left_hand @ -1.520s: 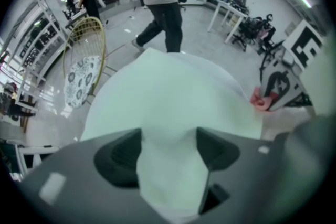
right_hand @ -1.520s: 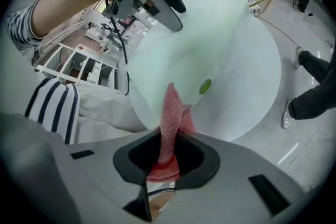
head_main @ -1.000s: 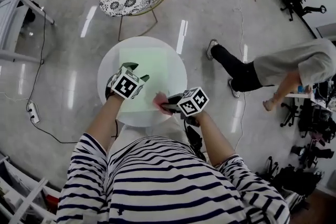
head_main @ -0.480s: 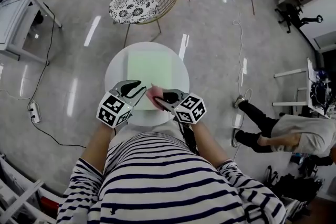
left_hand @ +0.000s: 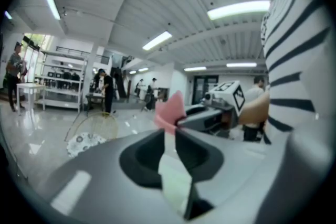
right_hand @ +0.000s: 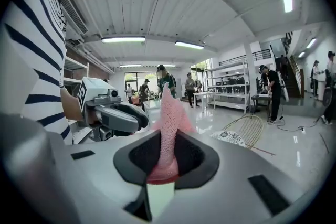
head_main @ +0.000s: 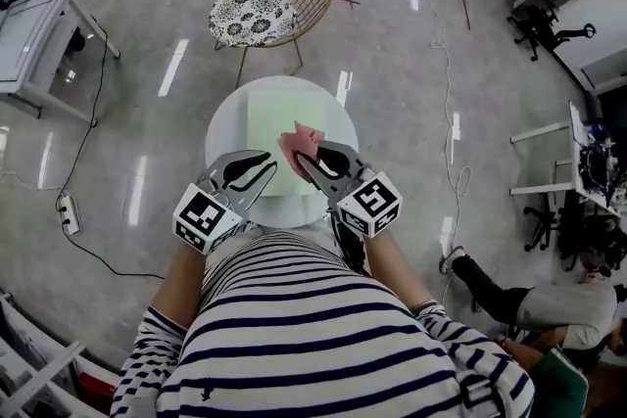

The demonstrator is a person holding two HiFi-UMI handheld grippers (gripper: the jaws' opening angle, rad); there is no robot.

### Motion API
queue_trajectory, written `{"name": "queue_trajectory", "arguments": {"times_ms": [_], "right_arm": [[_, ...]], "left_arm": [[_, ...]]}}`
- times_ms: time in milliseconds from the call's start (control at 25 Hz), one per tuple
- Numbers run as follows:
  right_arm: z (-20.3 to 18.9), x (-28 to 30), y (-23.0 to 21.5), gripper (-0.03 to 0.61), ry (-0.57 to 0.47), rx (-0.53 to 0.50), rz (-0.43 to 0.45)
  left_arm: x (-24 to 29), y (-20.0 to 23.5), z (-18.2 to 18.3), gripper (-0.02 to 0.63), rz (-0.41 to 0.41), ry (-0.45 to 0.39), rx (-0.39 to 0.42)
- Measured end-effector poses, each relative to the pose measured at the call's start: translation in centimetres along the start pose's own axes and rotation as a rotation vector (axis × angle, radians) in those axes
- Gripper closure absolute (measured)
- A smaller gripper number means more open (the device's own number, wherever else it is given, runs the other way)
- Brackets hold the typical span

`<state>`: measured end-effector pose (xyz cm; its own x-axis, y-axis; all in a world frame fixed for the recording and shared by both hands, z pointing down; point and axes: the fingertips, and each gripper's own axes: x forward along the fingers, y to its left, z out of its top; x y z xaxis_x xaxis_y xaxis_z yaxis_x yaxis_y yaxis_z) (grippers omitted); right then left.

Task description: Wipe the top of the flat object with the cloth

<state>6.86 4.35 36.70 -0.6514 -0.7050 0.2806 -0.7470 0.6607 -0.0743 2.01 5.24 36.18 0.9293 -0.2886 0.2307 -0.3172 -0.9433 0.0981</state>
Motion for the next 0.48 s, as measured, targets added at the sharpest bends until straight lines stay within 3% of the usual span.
{"name": "queue_trajectory", "arguments": {"times_ms": [480], "right_arm": [[2.8, -0.7, 3.7, 0.517, -0.078, -0.085, -0.011]], "left_arm": [[-3.1, -1.3, 1.8, 0.546, 0.023, -0.074, 0.035]]}}
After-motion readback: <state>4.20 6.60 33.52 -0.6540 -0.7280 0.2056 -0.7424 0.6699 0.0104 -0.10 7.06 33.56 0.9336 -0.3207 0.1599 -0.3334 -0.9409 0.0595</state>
